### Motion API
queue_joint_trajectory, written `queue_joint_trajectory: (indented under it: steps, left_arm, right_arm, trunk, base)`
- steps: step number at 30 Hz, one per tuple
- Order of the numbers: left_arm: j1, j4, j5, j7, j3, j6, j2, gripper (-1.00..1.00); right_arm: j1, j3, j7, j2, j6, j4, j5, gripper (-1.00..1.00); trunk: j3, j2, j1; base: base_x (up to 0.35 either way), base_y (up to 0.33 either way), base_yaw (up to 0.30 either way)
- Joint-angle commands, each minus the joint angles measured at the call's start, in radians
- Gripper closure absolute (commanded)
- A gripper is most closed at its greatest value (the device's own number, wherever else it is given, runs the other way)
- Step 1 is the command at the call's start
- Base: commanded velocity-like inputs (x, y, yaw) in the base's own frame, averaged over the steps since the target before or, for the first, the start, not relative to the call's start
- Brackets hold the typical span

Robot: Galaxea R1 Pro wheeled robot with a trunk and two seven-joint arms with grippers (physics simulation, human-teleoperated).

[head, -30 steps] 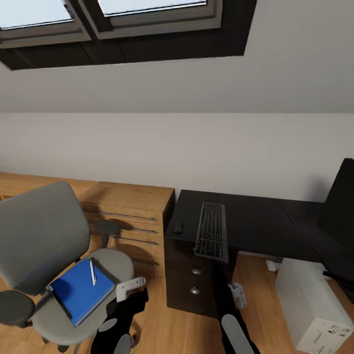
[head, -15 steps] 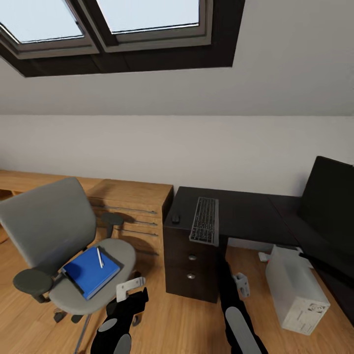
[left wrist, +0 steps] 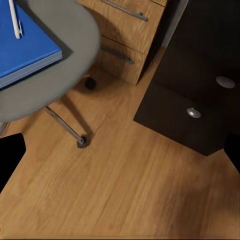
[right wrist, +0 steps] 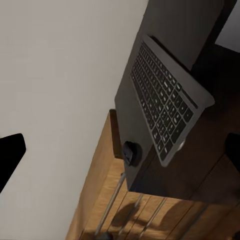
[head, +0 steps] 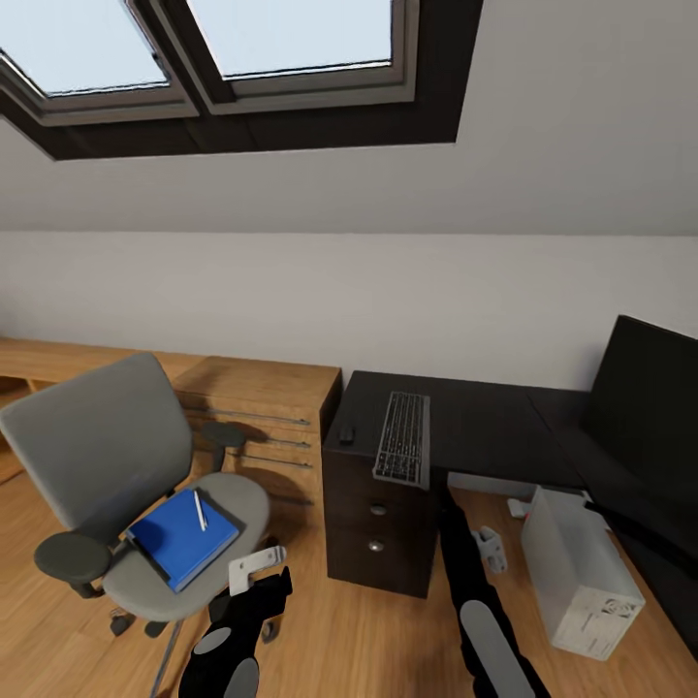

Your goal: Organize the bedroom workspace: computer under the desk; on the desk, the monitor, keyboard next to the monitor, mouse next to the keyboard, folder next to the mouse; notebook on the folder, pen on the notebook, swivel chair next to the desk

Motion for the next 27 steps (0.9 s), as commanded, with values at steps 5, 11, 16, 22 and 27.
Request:
queue_joint_trajectory:
  steps: [5,11,16,22,27]
  left_arm:
    - [-0.001,-0.001,0.008,0.009,-0.002,0.003,0.0,-1.0]
    - [-0.001,0.0,0.006,0.009,-0.002,0.003,0.0,-1.0]
    - [-0.001,0.0,0.006,0.01,-0.003,0.003,0.0,-1.0]
    - [-0.001,0.0,0.006,0.009,-0.002,0.003,0.0,-1.0]
    - [-0.001,0.0,0.006,0.009,-0.002,0.003,0.0,-1.0]
  right_arm:
    - [-0.001,0.002,0.013,0.0,-0.009,-0.001,-0.01,-1.0]
    - [-0.001,0.001,0.018,-0.004,-0.01,-0.001,-0.011,-1.0]
    - [0.0,0.001,0.018,-0.005,-0.01,-0.001,-0.01,-1.0]
    - [-0.001,0.001,0.017,-0.006,-0.01,0.001,-0.008,-1.0]
    - [-0.001,0.002,0.017,-0.006,-0.01,0.001,-0.007,-1.0]
  trunk:
    - [0.015,0.035,-0.02]
    - [0.033,0.077,-0.043]
    - [0.049,0.112,-0.062]
    - [0.068,0.154,-0.085]
    - [0.084,0.189,-0.104]
  base:
    - [-0.243,0.0,0.0]
    - [-0.318,-0.041,0.0]
    - [-0.281,-0.219,0.0]
    - [-0.279,-0.222,0.0]
    - [-0.279,-0.223,0.0]
